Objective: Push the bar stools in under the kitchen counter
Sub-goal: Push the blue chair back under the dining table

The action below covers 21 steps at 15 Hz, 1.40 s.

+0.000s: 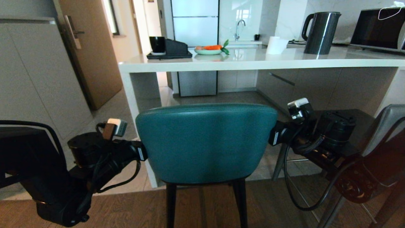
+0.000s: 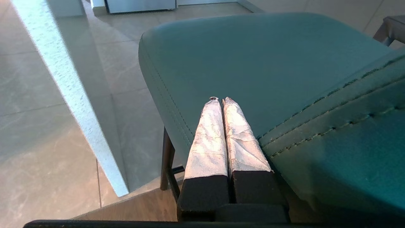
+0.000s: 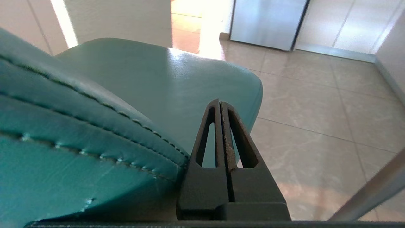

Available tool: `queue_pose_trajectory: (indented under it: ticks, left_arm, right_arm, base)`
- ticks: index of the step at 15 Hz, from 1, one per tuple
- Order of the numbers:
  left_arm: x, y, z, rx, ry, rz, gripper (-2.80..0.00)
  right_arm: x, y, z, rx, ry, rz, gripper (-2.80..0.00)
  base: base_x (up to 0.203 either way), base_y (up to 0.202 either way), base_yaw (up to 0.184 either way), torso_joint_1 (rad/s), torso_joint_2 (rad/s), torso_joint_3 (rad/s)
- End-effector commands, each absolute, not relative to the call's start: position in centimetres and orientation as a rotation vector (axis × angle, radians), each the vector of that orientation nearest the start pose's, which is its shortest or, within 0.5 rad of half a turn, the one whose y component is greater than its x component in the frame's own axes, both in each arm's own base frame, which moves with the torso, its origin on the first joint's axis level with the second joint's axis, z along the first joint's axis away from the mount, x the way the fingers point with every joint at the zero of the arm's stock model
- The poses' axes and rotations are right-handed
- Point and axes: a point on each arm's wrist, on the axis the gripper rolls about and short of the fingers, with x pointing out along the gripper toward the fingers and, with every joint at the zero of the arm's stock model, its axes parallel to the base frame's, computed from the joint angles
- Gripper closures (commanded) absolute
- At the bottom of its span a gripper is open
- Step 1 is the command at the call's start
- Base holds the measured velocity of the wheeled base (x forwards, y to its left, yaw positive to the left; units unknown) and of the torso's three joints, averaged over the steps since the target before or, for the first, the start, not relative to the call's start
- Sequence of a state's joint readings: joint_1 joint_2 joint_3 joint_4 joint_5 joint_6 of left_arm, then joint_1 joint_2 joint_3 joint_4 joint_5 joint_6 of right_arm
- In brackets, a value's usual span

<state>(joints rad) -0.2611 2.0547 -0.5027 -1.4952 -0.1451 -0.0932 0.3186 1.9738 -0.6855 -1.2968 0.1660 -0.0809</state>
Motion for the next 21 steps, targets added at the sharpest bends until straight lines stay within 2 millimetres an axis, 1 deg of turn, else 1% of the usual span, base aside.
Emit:
queue_pose_trajectory:
  ticks: [1, 3, 6, 8, 12, 14, 15, 17, 19, 21]
  left_arm:
    - [31.5, -8.8, 9.2, -0.092, 0.047, -0.409, 0.0]
    - [31.6, -8.1, 9.0, -0.092, 0.051, -0.385, 0.0]
    - [32.2, -6.0, 9.1, -0.091, 0.043, -0.326, 0.0]
    - [32.6, -5.4, 9.3, -0.09, 0.031, -0.315, 0.0]
    - [32.7, -6.2, 9.4, -0.072, 0.019, -0.336, 0.0]
    - [33.3, -6.4, 8.8, -0.04, 0.019, -0.34, 0.0]
    - [33.6, -6.6, 8.6, -0.038, 0.021, -0.343, 0.0]
    - [34.4, -7.2, 7.9, -0.036, 0.023, -0.355, 0.0]
    - [35.1, -8.1, 8.0, -0.036, 0.004, -0.377, 0.0]
    - [35.4, -8.6, 7.9, -0.037, 0.001, -0.387, 0.0]
  right_arm:
    - [32.5, 11.0, 13.1, -0.078, -0.042, 0.486, 0.0]
    - [33.1, 11.3, 13.2, -0.077, -0.054, 0.501, 0.0]
    - [34.5, 12.5, 13.0, -0.076, -0.079, 0.538, 0.0]
    - [34.9, 13.1, 12.7, -0.075, -0.077, 0.55, 0.0]
    - [34.7, 13.0, 12.8, -0.074, -0.08, 0.548, 0.0]
    - [34.7, 12.8, 12.9, -0.074, -0.079, 0.54, 0.0]
    - [34.8, 12.6, 12.9, -0.075, -0.081, 0.534, 0.0]
    - [35.2, 11.5, 12.9, -0.076, -0.082, 0.505, 0.0]
    - [35.6, 10.7, 13.1, -0.078, -0.088, 0.483, 0.0]
    - [35.7, 10.5, 13.0, -0.079, -0.083, 0.48, 0.0]
  base:
    - [0.0, 0.0, 0.0, 0.0, 0.0, 0.0]
    - [0.0, 0.0, 0.0, 0.0, 0.0, 0.0]
    - [0.0, 0.0, 0.0, 0.0, 0.0, 0.0]
    - [0.0, 0.0, 0.0, 0.0, 0.0, 0.0]
    - [0.0, 0.0, 0.0, 0.0, 0.0, 0.0]
    - [0.0, 0.0, 0.0, 0.0, 0.0, 0.0]
    - [0.0, 0.0, 0.0, 0.0, 0.0, 0.0]
    - [0.0, 0.0, 0.0, 0.0, 0.0, 0.0]
    - [0.0, 0.0, 0.0, 0.0, 0.0, 0.0]
    - [0.0, 0.0, 0.0, 0.0, 0.0, 0.0]
